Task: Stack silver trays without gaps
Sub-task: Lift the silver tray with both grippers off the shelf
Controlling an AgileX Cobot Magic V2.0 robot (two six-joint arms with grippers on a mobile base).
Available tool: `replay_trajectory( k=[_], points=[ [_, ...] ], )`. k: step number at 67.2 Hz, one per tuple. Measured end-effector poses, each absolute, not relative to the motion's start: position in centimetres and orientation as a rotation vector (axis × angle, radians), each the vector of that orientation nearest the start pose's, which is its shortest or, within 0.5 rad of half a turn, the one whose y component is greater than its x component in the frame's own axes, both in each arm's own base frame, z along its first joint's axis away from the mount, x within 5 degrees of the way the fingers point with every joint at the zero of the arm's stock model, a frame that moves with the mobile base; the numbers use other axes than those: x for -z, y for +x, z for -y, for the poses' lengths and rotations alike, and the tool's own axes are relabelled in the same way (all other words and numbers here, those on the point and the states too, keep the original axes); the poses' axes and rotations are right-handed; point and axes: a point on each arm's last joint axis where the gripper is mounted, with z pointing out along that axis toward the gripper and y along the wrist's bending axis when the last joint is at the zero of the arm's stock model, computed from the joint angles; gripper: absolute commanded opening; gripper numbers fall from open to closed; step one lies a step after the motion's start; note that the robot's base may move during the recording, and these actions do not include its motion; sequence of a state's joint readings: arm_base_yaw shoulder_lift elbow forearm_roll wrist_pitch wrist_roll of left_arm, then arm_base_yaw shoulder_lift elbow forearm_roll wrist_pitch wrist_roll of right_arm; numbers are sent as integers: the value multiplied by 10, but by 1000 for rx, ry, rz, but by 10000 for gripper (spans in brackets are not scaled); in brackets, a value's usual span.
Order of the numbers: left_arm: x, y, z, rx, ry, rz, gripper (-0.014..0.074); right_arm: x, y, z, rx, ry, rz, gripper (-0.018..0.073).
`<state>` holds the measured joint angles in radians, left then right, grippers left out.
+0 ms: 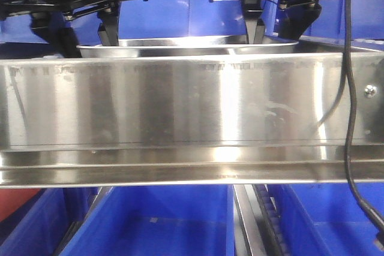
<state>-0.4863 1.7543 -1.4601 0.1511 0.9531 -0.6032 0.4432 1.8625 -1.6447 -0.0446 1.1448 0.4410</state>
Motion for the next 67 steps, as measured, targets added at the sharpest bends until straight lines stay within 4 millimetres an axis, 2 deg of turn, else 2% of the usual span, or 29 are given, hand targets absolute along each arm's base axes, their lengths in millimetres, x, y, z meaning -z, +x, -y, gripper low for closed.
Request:
replay_trajectory(
  k=[5, 11, 28, 36, 45, 51, 60, 67],
  points=[
    [-280, 338, 166, 135, -76, -2714, 67, -285, 359, -166, -126, -21, -2853, 83],
    [-281, 338, 167, 139, -77, -2711, -34, -285, 359, -166, -123, -22, -2853, -14],
    [-282, 339, 165, 148, -82, -2717, -6, -285, 359, -166, -116, -17, -2854, -15],
    [-286, 336, 164, 146, -86, -2730, -6, -294, 355, -164, -128, 11, -2842, -15],
    [-303, 328, 161, 177, -94, -2702, -10, -319, 344, -159, -169, 40, -2783, -15],
    [-325, 320, 157, 215, -97, -2646, -17, -339, 334, -154, -205, 72, -2735, -15],
    [-356, 301, 153, 231, -88, -2549, -17, -365, 316, -153, -220, 94, -2657, -15],
    [-374, 283, 153, 207, -77, -2504, -17, -381, 297, -160, -198, 80, -2615, -15]
  ],
)
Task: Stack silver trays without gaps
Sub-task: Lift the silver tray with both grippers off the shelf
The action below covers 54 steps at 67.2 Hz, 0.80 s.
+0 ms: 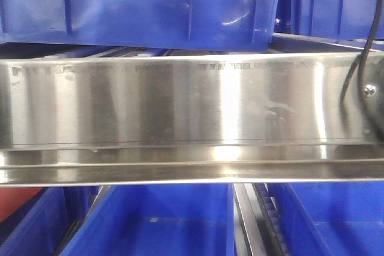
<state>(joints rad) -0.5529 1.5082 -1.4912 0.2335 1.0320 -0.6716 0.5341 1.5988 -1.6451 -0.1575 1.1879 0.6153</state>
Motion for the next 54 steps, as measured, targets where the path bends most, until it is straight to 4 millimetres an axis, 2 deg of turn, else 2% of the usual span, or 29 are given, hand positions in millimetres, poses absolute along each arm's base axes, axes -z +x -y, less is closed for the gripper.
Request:
replay_trajectory(
  k=[9, 20, 33, 43, 54],
  points=[
    [-399, 253, 154, 176, -63, -2441, -17, -400, 264, -168, -175, 51, -2557, -15],
    [-415, 219, 157, 159, -42, -2387, -17, -406, 221, -170, -148, 48, -2496, -15],
    [-412, 185, 166, 119, -19, -2379, -17, -398, 181, -168, -134, 70, -2495, -15],
    [-403, 165, 172, 148, -17, -2388, -17, -400, 166, -165, -126, 74, -2493, -15],
    [-399, 157, 170, 133, -38, -2398, -17, -394, 154, -171, -120, 54, -2464, -15]
  ],
)
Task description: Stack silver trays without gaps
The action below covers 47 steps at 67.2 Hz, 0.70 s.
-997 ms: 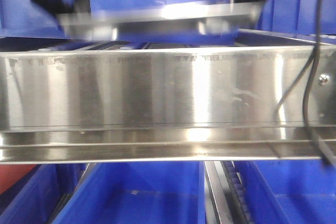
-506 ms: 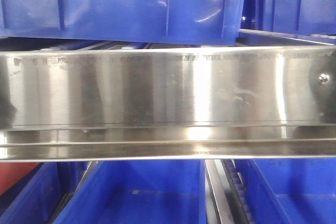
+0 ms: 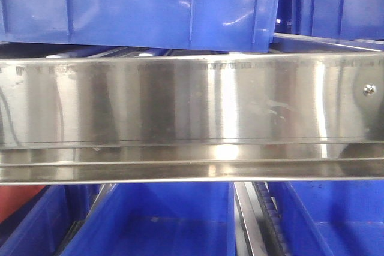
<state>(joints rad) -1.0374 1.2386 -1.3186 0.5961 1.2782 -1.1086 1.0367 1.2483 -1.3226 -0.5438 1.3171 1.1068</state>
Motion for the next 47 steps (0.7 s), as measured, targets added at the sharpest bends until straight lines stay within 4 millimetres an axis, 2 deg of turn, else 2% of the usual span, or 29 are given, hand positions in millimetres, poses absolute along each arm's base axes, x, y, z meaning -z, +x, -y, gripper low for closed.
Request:
replay_trajectory(
  k=[7, 47],
  points=[
    [-398, 156, 168, 107, -46, -2405, -17, -390, 150, -175, -114, 44, -2460, -15],
    [-399, 157, 168, 114, -40, -2391, -17, -392, 152, -174, -96, 53, -2428, -15]
  ],
)
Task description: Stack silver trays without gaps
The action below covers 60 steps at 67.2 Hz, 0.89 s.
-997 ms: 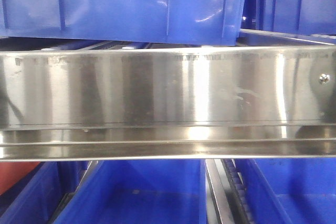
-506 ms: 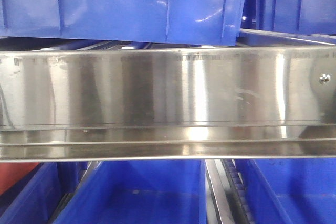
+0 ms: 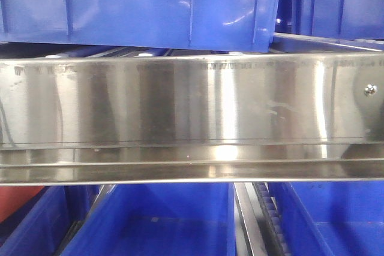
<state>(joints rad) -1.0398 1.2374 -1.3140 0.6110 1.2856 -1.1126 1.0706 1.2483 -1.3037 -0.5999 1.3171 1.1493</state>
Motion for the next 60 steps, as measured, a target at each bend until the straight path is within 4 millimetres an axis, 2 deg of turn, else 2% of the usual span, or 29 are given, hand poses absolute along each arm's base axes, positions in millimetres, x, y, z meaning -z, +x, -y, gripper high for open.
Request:
replay_trajectory(
  k=[60],
  points=[
    [-399, 157, 168, 110, -39, -2386, -17, -392, 152, -174, -97, 55, -2428, -15]
  ],
)
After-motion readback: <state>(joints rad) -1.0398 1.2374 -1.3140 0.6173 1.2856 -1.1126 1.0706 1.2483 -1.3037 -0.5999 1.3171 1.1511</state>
